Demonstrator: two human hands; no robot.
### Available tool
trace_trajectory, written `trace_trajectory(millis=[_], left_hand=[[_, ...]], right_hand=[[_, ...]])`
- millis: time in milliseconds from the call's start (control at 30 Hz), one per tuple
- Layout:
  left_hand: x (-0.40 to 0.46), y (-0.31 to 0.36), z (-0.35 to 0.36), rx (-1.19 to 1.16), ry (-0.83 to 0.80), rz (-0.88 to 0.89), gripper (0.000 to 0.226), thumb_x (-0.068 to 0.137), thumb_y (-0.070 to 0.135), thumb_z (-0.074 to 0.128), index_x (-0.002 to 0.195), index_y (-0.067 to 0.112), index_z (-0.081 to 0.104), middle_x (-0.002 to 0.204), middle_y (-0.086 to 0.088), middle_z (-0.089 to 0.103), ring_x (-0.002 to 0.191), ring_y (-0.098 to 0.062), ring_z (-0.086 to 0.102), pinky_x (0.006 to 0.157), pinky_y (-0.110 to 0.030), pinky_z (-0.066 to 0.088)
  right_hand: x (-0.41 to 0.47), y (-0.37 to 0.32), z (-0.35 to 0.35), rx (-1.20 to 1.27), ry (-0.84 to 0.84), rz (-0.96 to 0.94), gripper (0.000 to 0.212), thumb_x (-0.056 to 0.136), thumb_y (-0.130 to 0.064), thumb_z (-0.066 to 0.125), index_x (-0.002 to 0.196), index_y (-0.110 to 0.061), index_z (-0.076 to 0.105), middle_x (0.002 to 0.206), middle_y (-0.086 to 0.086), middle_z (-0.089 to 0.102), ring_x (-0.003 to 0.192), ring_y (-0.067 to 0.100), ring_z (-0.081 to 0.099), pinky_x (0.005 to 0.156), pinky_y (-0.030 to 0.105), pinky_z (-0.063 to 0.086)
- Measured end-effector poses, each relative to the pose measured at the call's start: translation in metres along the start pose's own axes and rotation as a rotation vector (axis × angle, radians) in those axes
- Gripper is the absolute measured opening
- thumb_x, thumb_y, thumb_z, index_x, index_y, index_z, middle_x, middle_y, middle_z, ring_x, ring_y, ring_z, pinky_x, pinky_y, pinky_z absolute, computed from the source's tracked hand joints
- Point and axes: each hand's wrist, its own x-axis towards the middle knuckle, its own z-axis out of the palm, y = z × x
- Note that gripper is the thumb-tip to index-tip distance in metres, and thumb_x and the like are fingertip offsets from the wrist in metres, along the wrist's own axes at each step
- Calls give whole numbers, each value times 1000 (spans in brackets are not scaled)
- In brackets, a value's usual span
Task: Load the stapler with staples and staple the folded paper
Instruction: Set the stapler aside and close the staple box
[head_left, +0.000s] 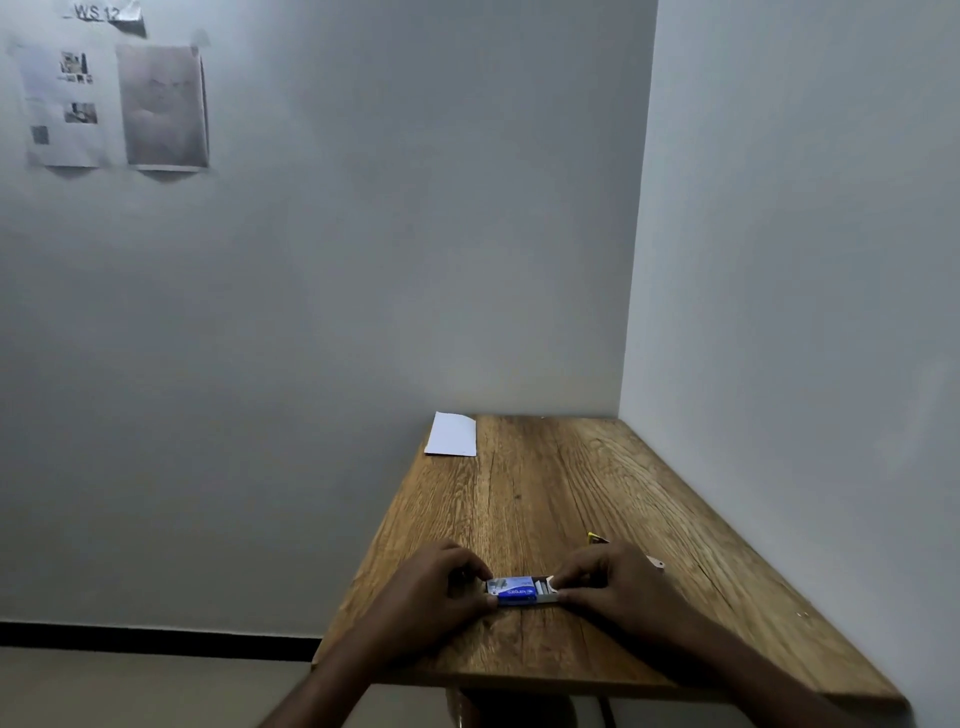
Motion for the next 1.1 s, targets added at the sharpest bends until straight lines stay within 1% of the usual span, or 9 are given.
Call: trace_trajectory(millis=[133, 233, 400, 467, 600, 733, 833, 967, 1100], left_hand=[[0, -1, 1, 9, 12, 2, 30, 84, 51, 68, 111, 37, 66, 111, 18, 59, 99, -2, 55, 85, -24, 52], [0, 0, 1, 10, 20, 3, 30, 84, 50, 68, 111, 36, 67, 110, 17, 60, 98, -3, 55, 86, -26, 53], [1, 0, 0, 10, 20, 0, 28, 84, 49, 69, 109, 37, 67, 109, 17, 60, 98, -4, 55, 85, -25, 52], [1, 0, 0, 3, 21, -4, 28, 84, 49, 70, 109, 37, 67, 110, 17, 60, 99, -4, 55, 85, -24, 52], [2, 1, 1, -4, 19, -13, 27, 84, 48, 70, 109, 38, 67, 110, 18, 59, 100, -2, 55, 87, -25, 53], [2, -1, 1, -10, 9, -18, 25, 84, 46, 70, 108, 39, 67, 108, 19, 59, 99, -2, 55, 86, -24, 53], [3, -3, 0, -21, 3, -18, 26, 85, 46, 70, 109, 38, 67, 107, 20, 60, 98, -1, 56, 87, -26, 53], [2, -3, 0, -31, -3, -10, 28, 85, 43, 71, 112, 38, 66, 110, 18, 61, 101, -1, 56, 90, -30, 54], [-2, -5, -4, -165, -48, -37, 38, 81, 42, 75, 117, 38, 62, 113, 17, 61, 105, -2, 58, 90, -23, 54]], right_hand=[[2, -5, 3, -9, -17, -27, 13, 80, -31, 80, 90, -24, 80, 90, -13, 76, 89, -1, 68, 81, 20, 54], [4, -6, 7, -3, -27, -24, 14, 79, -33, 80, 90, -25, 80, 90, -12, 76, 90, 0, 69, 82, 21, 55], [7, -8, 16, 12, 2, 3, 12, 74, -36, 81, 86, -34, 78, 86, -22, 74, 86, -5, 68, 73, 14, 53], [8, -9, 18, 44, 14, 31, 20, 70, -36, 82, 89, -36, 75, 88, -23, 74, 86, -5, 68, 73, 15, 54], [13, -7, 20, 131, -27, 75, 46, 66, -28, 85, 107, -38, 66, 89, -17, 77, 87, -3, 71, 78, 18, 52], [20, -7, 18, 136, -67, 47, 59, 64, -28, 87, 117, -38, 63, 87, -12, 78, 86, 1, 72, 79, 18, 50], [22, -7, 19, 114, -70, 28, 56, 62, -32, 86, 114, -41, 65, 87, -12, 77, 86, 1, 72, 77, 17, 50], [15, -6, 19, 100, -35, 41, 56, 63, -31, 87, 113, -44, 64, 94, -18, 75, 92, -5, 69, 80, 18, 54], [-1, -4, 10, 134, 20, 48, 52, 69, -24, 87, 114, -40, 67, 101, -15, 73, 96, -3, 68, 80, 23, 60]])
